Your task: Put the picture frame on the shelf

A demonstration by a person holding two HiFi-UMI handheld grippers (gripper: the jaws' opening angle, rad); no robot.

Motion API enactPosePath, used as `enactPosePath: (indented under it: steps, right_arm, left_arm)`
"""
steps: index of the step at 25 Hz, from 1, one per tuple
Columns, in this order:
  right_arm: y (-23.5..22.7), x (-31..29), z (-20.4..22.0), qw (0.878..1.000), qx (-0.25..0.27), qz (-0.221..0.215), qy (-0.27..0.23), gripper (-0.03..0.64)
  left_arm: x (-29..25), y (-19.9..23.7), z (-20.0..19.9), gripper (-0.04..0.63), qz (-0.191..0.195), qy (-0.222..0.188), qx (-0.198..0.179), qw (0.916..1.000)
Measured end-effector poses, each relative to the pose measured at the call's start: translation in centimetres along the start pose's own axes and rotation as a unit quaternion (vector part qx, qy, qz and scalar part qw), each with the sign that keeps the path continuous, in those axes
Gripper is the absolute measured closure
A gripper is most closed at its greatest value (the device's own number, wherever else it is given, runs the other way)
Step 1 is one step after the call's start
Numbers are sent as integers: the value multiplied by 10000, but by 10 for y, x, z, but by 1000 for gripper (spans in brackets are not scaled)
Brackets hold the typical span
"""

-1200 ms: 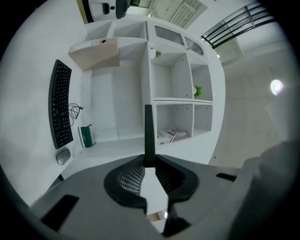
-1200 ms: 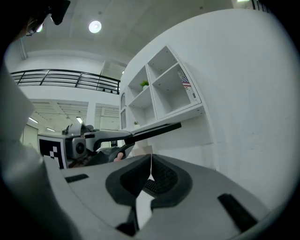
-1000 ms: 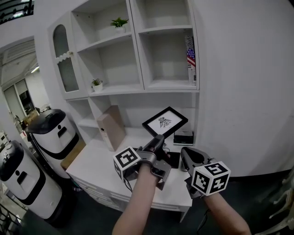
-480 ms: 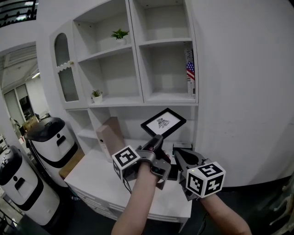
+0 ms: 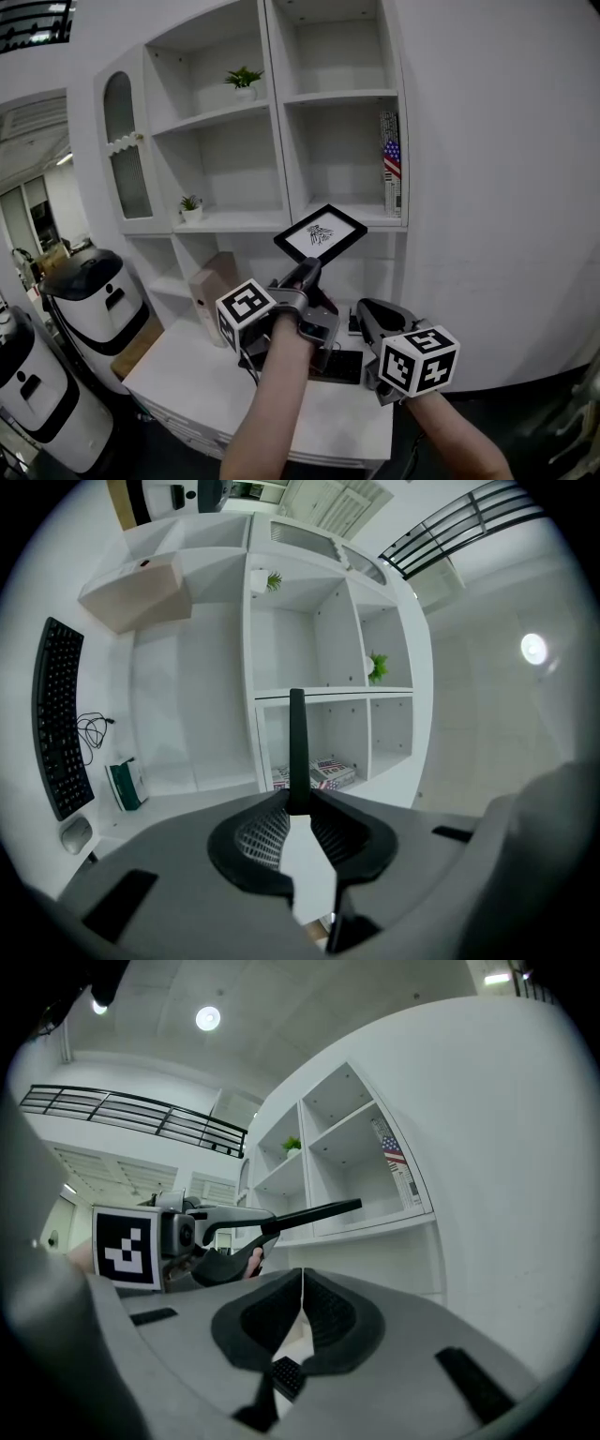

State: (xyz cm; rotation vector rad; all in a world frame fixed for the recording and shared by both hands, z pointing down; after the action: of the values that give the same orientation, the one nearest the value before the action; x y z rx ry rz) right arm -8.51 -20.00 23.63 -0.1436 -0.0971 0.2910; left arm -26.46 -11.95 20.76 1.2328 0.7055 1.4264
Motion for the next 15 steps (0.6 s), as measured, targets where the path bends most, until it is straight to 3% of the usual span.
enactPosePath:
  steps: [15]
  right_arm:
    - [-2, -42, -24, 9991, 136, 319, -256, 615]
  left_arm:
    - [-50, 1, -41, 529, 77, 36, 138, 9999]
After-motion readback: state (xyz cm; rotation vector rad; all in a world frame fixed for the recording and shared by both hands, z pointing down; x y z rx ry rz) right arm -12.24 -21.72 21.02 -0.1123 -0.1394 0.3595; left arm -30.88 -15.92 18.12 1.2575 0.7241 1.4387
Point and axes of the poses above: the fingertips, and each gripper's own axes: x backward along the fingers, y to its left, z out of its underside, the point moved 10 cm from there along x, backward along the fingers, and after that the axes turned 4 degrees about -x, right-handed, at the moved point
